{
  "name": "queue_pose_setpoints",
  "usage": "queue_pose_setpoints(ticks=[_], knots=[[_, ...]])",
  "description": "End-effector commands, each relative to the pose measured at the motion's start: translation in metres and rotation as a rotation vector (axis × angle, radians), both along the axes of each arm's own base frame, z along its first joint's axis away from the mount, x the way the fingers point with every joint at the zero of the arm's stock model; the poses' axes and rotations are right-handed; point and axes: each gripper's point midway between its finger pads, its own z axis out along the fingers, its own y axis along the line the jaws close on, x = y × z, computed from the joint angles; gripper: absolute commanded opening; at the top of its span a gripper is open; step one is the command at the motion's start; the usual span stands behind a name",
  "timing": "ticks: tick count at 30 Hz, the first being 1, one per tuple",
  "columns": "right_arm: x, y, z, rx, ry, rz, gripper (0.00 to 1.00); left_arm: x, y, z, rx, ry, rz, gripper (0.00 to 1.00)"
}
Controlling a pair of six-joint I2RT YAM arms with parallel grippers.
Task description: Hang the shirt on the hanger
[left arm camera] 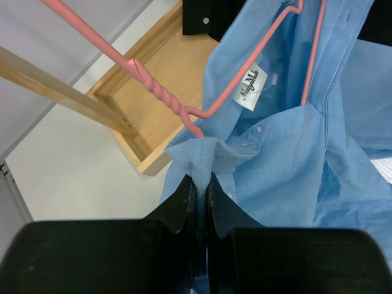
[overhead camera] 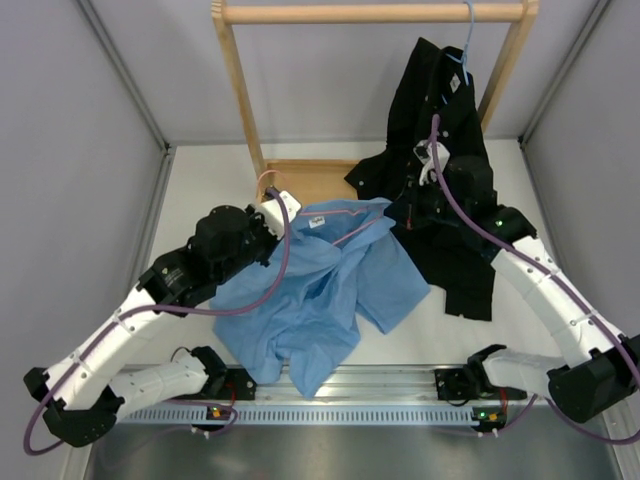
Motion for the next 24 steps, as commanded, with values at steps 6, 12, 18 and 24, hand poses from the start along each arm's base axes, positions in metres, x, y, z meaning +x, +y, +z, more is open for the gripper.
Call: queue_pose_setpoints(ticks=[6,12,18,24], knots=[[-0.04,0.036,0.083,0.268,-0.11,0.199,0.0,0.002,-0.005,0.008,-0.021,0.011,0.002,0.0],[-0.053,0.055,0.086,0.369,-0.048,0.228,0.0,-0.008,-0.021,0.044,-0.211,-0.02,-0.057,0.0],[-0.077,0.099,0.089,0.484,0.0,0.319,0.0,0.006,-0.026,0.083,-0.472,-0.075,0.044,0.0],[-0.107,0.123,0.099,0.587,0.009,0.446,0.0,0.012,-0.036,0.105,-0.515,-0.139,0.007,0.0]])
